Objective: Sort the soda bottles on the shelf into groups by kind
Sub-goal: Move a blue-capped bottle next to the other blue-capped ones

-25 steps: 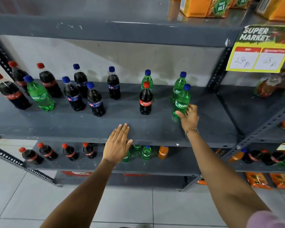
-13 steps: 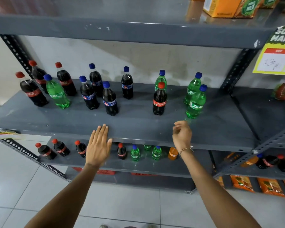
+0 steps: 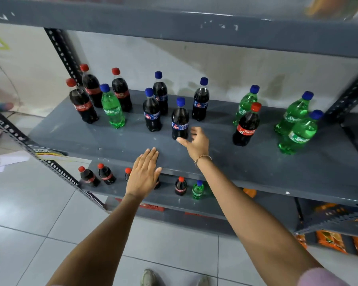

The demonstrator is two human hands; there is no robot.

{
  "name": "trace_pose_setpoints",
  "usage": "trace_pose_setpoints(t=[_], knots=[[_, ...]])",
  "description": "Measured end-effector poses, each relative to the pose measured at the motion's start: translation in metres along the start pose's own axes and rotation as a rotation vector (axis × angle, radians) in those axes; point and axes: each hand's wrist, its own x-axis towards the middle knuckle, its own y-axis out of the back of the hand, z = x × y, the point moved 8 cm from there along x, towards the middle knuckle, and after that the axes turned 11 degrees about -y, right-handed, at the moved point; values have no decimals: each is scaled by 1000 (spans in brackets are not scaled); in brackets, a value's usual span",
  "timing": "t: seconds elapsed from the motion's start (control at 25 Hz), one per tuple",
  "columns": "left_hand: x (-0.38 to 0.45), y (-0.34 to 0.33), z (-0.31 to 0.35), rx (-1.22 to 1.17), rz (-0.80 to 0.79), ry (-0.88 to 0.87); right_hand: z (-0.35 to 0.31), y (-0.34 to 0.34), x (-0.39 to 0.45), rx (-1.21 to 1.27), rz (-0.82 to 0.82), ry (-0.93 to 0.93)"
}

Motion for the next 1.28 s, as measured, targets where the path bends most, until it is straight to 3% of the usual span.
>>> trace_pose_setpoints(t=[0.24, 0.6, 1.0, 1.08, 1.2, 1.28], knots=[[0, -2, -4, -20, 29, -5, -6, -7, 8, 19, 82, 15], [0, -6, -6, -35, 32, 9, 12, 38, 15, -77, 196, 48], [-1, -2, -4, -15, 58, 9, 16, 43, 25, -48, 65, -92], [-1, 2, 0, -9, 72, 38, 38, 66, 11, 30, 164, -138], [9, 0, 31, -18, 50, -69, 66, 130, -15, 161, 523, -188], [17, -10, 62, 4, 5, -187, 72, 158, -16, 193, 528, -189]])
